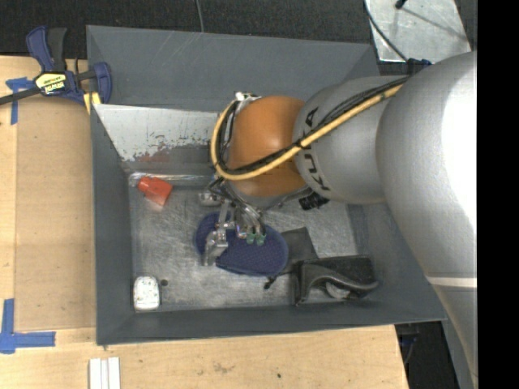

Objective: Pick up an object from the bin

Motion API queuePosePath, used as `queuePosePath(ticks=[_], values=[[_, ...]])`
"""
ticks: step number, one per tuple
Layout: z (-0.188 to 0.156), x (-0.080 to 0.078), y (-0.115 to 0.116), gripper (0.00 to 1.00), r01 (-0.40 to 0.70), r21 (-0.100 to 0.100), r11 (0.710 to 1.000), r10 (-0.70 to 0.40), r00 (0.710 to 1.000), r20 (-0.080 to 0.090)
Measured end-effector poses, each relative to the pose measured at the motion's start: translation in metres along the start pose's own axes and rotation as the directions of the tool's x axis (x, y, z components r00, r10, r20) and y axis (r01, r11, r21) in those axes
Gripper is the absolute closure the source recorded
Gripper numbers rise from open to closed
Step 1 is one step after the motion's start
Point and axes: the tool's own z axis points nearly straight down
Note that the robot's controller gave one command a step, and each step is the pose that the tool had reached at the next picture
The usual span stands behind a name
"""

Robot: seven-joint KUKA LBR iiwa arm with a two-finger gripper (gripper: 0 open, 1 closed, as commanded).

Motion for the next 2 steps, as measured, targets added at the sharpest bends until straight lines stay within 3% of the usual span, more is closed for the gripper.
queuePosePath(ticks=[1,2], values=[[-0.003,-0.001,0.001,1.0,0.004,0.002,1.0,-0.004,1.0,0.002],[-0.181,0.015,-0.013,1.0,0.313,0.007,0.95,-0.313,0.95,-0.004]])
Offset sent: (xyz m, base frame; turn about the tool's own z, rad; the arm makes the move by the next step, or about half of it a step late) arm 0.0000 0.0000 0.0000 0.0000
